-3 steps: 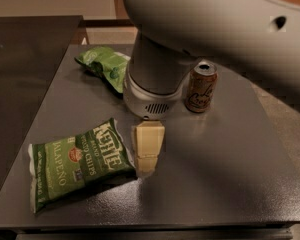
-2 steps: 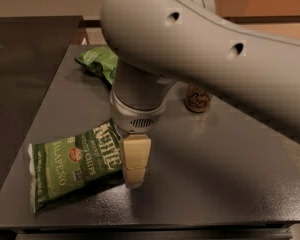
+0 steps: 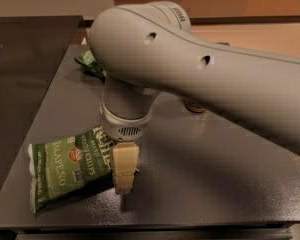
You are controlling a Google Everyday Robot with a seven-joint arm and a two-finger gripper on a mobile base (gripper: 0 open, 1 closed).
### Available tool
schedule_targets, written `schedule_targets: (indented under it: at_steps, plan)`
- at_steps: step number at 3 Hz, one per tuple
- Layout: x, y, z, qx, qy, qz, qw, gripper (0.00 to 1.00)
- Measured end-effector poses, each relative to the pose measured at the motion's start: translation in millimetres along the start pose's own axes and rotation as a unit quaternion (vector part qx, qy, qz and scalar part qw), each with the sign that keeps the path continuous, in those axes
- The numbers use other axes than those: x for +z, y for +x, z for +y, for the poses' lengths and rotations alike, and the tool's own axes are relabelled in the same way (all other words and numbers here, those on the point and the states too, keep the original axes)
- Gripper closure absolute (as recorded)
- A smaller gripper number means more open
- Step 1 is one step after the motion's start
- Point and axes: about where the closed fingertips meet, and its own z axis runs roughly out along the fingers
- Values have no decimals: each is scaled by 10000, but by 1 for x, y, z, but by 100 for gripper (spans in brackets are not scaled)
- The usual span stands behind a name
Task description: Pick green jalapeno chip bag
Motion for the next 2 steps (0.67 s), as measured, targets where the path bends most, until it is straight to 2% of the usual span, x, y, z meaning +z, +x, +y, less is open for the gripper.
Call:
schedule_targets:
  at_steps: [1, 2]
  plan:
    - [4, 1, -1, 100, -98, -109, 9998, 18]
    - [-2, 1, 1, 138, -98, -240, 9996, 42]
